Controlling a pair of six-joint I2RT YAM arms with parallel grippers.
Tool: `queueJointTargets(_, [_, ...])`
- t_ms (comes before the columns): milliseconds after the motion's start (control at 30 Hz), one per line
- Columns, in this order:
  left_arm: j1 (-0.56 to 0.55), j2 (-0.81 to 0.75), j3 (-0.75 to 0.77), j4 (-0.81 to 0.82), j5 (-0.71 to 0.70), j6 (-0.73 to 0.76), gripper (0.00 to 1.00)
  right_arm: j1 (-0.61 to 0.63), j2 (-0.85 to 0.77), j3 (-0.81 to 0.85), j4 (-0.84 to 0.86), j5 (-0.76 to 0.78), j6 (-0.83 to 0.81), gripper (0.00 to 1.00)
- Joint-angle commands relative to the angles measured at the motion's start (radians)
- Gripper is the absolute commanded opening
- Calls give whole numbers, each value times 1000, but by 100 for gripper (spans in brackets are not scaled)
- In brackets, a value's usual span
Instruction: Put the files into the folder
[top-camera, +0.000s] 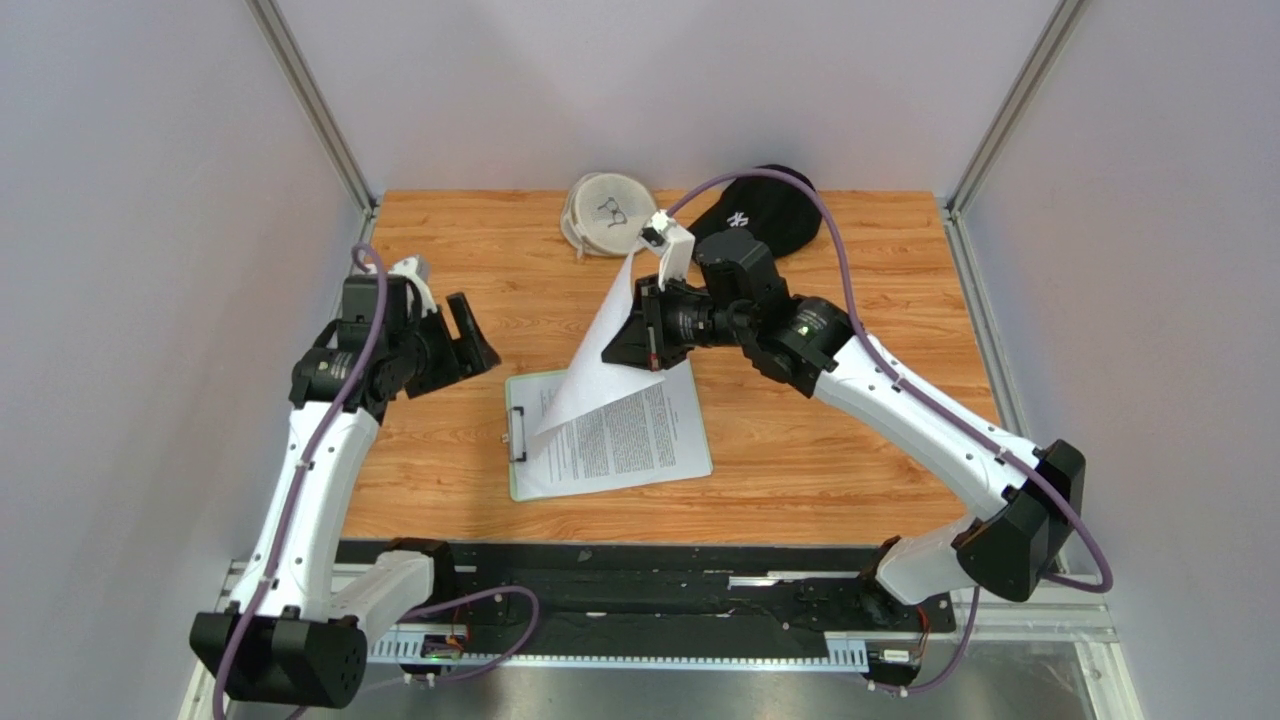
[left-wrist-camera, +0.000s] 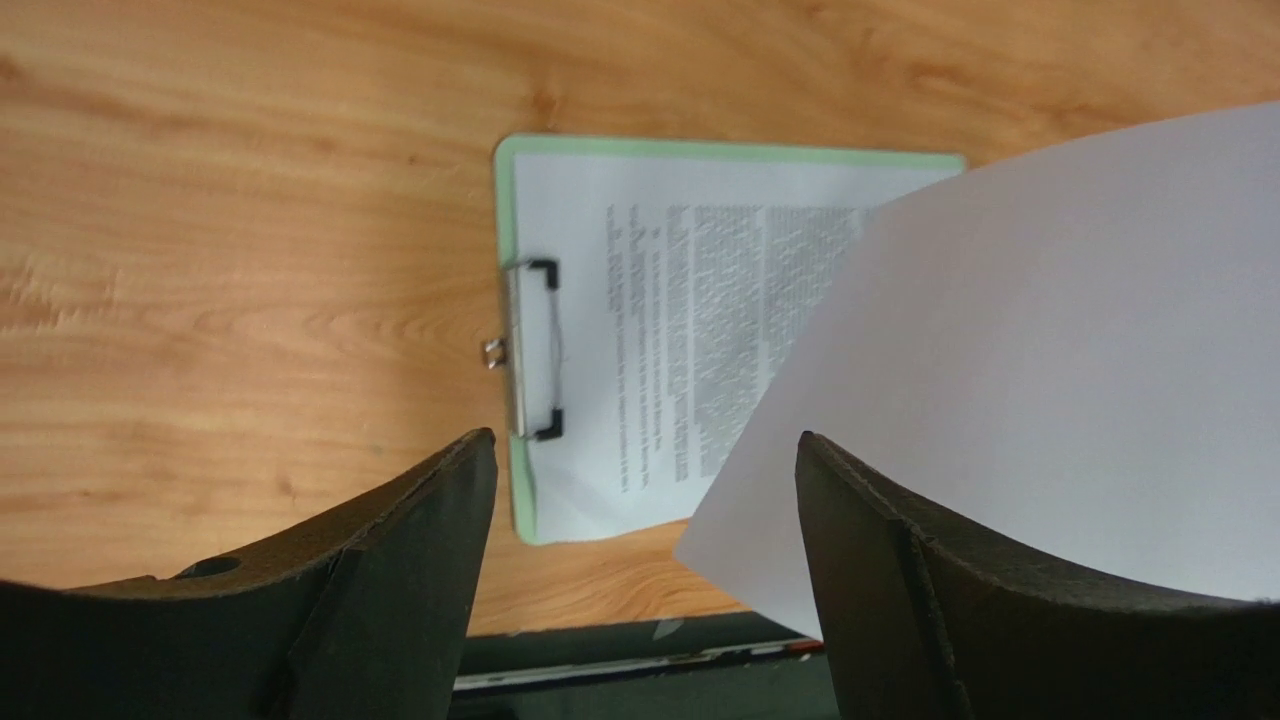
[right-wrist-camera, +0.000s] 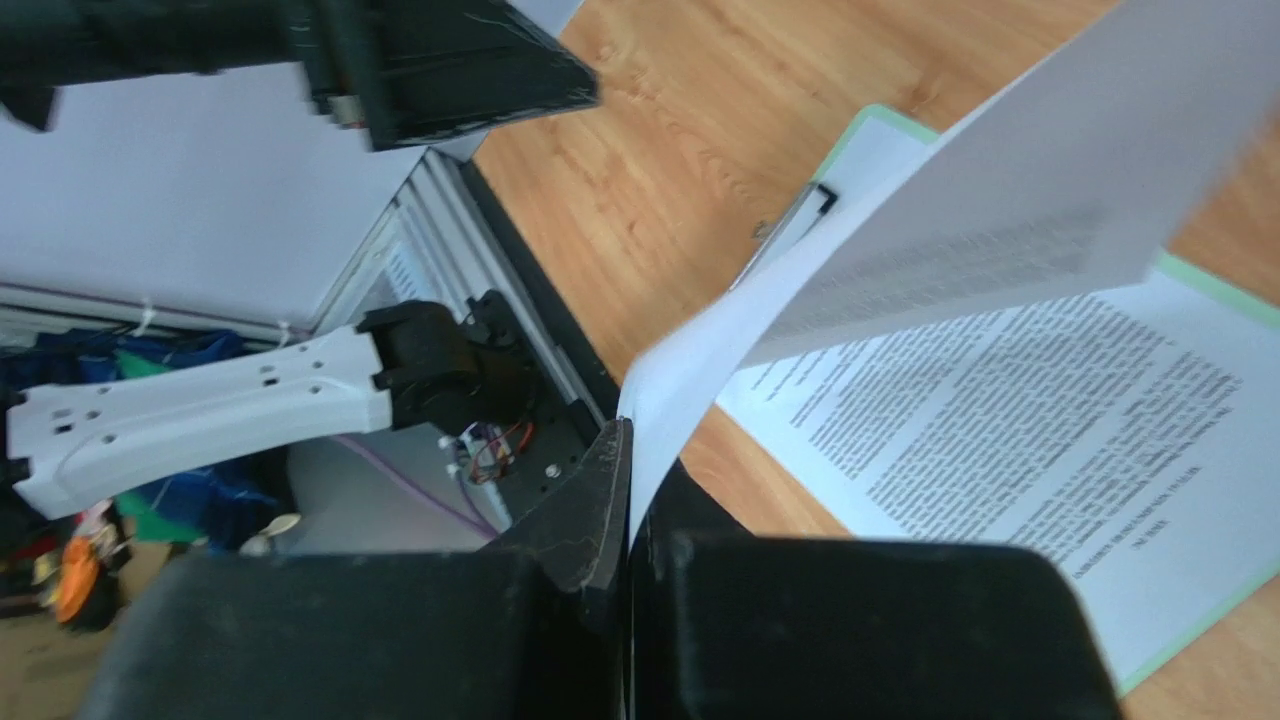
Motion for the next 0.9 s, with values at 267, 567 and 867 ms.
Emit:
queueJointTargets(267, [12,301,-145,70,12,41,73,-299,-28,-527,367,-328,125,0])
queueJointTargets(567, [-148,533,-61,82,-291,21,60,-352,97,-624,406,-244,93,0])
queueJointTargets(867, [-179,630,-80,158,-300,45,56,-373,188,-616,437,-262,111,0])
